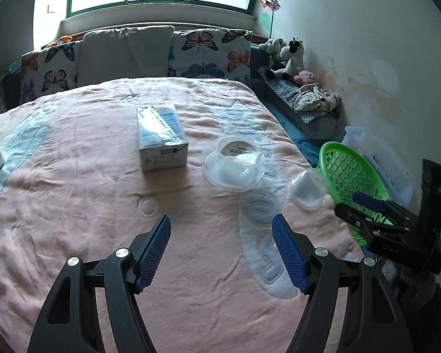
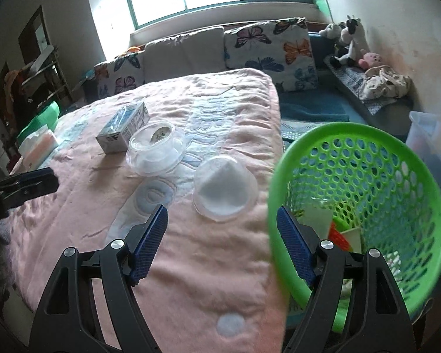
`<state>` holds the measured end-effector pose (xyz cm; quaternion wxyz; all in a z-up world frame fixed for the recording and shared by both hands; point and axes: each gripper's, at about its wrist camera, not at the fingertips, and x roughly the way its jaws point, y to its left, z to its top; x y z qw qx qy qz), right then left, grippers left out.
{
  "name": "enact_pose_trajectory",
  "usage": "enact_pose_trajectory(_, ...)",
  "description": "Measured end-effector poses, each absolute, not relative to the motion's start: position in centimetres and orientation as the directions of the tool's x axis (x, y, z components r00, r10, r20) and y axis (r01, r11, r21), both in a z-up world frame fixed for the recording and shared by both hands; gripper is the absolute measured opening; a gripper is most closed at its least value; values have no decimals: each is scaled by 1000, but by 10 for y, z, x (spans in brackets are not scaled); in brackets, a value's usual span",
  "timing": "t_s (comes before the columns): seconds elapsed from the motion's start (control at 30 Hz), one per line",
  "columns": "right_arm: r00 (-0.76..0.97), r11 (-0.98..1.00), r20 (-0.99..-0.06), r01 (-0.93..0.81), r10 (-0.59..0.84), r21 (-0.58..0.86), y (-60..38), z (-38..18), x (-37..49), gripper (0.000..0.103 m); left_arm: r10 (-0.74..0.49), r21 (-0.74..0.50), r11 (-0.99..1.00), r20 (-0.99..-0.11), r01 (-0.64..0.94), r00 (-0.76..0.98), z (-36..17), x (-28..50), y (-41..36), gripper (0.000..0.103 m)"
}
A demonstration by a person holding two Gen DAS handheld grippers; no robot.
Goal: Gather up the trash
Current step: 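Move both tools back to the bed toward the clear plastic lids, then grasp the clear dome lid with the right tool while the left tool grasps the jelly cup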
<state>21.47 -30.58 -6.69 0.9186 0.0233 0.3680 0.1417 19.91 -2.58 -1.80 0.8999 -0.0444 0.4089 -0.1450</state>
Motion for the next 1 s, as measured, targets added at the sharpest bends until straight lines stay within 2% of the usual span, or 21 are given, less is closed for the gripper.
enact_pose_trajectory(0.67, 653, 968, -725, -237, 219, 78, -284, -89, 263, 71, -303, -221, 953, -739, 208, 602, -29, 212, -14, 69)
enact_pose_trajectory(0.87, 645, 973, -740, -227, 189, 51, -280, -95, 270, 61, -300, -210, 953, -744, 218, 596, -31, 220, -18, 69)
enact_pose_trajectory(1.0, 650, 973, -735, -226, 193, 56, -282, -94, 269, 60, -290, -188, 955, -748, 227, 597, -31, 226, -22, 71)
